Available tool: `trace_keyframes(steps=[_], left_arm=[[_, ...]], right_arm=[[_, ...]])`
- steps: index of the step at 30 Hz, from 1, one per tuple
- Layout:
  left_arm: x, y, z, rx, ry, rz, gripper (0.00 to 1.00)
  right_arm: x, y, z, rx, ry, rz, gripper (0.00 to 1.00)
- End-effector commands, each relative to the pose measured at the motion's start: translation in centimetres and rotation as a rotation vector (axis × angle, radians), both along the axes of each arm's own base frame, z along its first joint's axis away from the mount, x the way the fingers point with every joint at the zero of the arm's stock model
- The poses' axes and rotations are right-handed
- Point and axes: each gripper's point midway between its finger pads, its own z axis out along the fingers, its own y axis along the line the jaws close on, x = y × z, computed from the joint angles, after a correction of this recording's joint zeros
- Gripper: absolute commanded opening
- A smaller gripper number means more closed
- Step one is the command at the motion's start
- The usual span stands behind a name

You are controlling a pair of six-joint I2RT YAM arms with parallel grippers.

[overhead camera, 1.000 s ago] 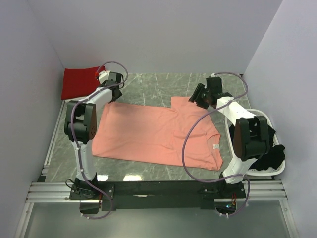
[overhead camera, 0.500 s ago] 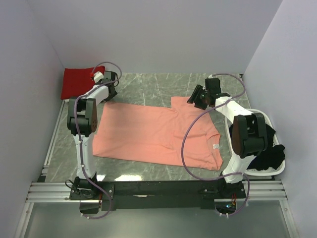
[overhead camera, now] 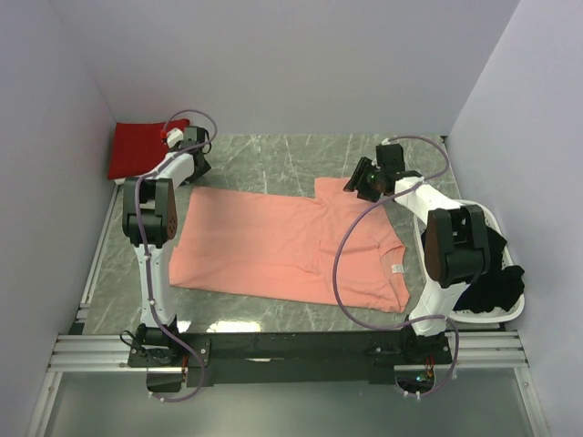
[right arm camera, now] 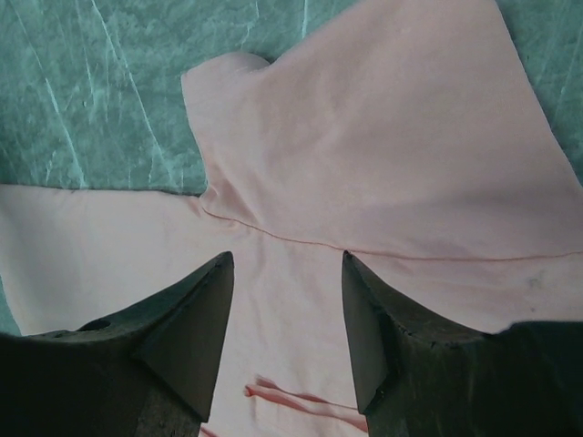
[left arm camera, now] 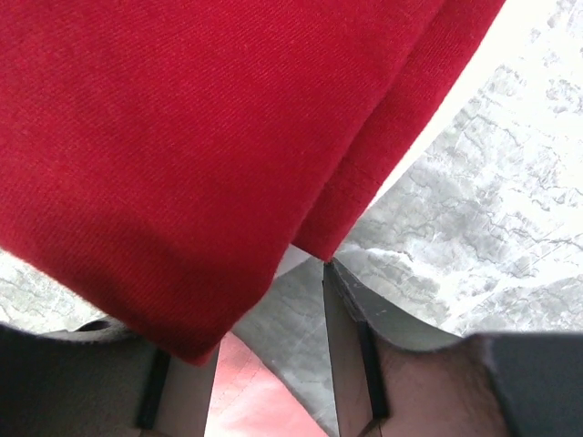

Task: Fold and stack the t-shirts
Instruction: Fold the tshirt

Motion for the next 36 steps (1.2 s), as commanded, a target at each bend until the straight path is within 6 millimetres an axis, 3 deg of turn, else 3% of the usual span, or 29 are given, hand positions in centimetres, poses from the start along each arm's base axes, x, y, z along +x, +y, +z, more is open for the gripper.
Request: trace_keyframes(steps=[1, 5, 12, 24, 36], left_arm=[[1.5, 0.1, 2.8, 0.013, -0.069, -0.007, 0.51], [1.2, -0.3, 5.8, 0.091, -0.127, -0.013, 0.52], [0.0, -1.4, 6.8, 0.206, -0.101, -0.011, 0.49], [-2.7, -1.9, 2.8, 0.248, 0.043, 0.035, 0.47], [-2.9, -2.5, -0.1, 0.228, 0.108, 0.016, 0.44]], right_arm=[[1.7, 0.1, 1.8, -0.004, -0.057, 0.012, 0.57], [1.9, 0.4, 2.2, 0.011, -0.064, 0.015, 0.58], [1.9, 0.4, 2.0, 0.015, -0.062, 0.015, 0.57], [1.8, 0.4, 2.0, 0.006, -0.056, 0.025, 0.57], [2.0, 0.4, 1.4, 0.003, -0.043, 0.031, 0.57]])
